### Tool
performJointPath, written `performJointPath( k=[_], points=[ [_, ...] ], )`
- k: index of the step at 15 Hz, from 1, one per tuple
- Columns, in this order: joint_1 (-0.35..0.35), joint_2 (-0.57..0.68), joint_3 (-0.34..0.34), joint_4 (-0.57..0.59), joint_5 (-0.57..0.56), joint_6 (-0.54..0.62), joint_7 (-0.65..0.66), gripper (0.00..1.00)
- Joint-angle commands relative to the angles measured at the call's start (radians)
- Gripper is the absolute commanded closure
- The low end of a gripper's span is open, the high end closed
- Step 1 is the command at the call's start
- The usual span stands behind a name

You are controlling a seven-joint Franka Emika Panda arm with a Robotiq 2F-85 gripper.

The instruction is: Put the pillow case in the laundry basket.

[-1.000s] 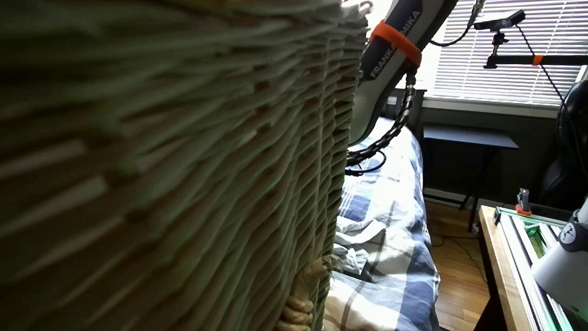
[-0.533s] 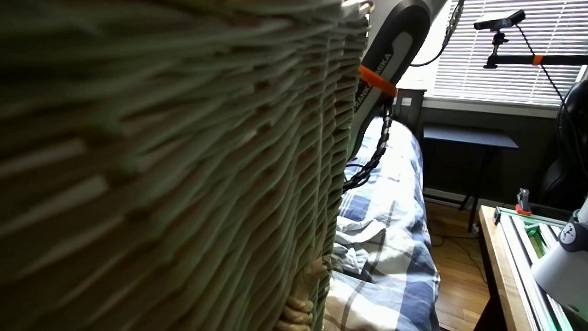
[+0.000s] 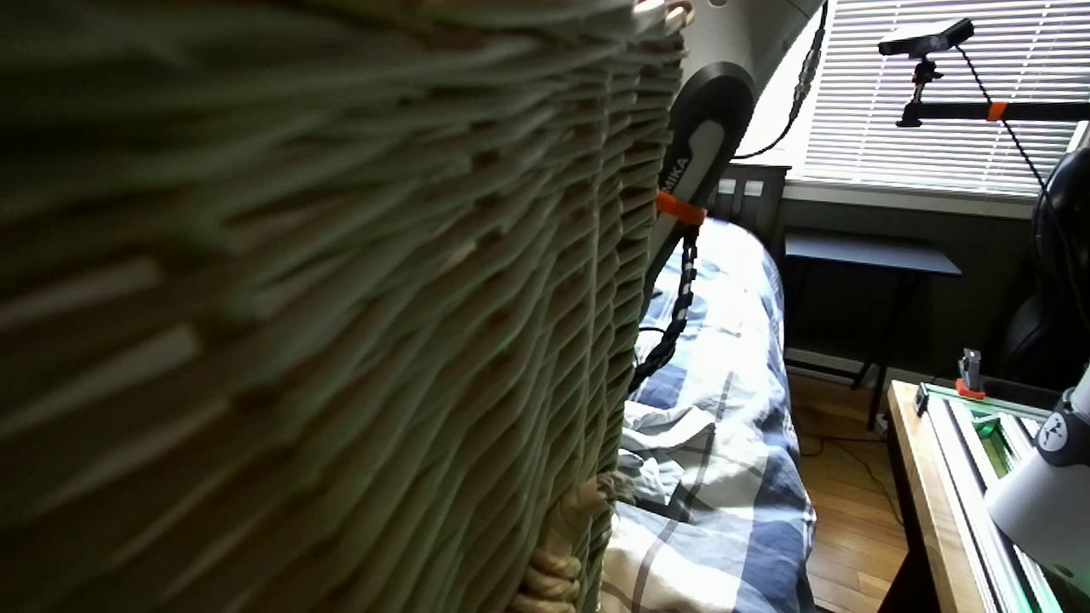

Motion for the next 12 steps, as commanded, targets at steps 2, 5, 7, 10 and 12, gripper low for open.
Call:
performJointPath(
  k=[2,5,7,10,12],
  points=[
    [0.021,0.089,-0.024,0.077,0.019,-0.082,0.029,0.34],
    [0.008,0.090,-0.015,0.092,0.044,-0.109,0.023,0.58],
    [-0.002,0.076,-0.004,0.093,0.068,-0.120,0.013,0.73],
    [-0.011,0.061,0.007,0.093,0.106,-0.139,0.002,0.95],
    [-0.015,0.046,0.009,0.084,0.124,-0.151,0.001,0.98]
  ],
)
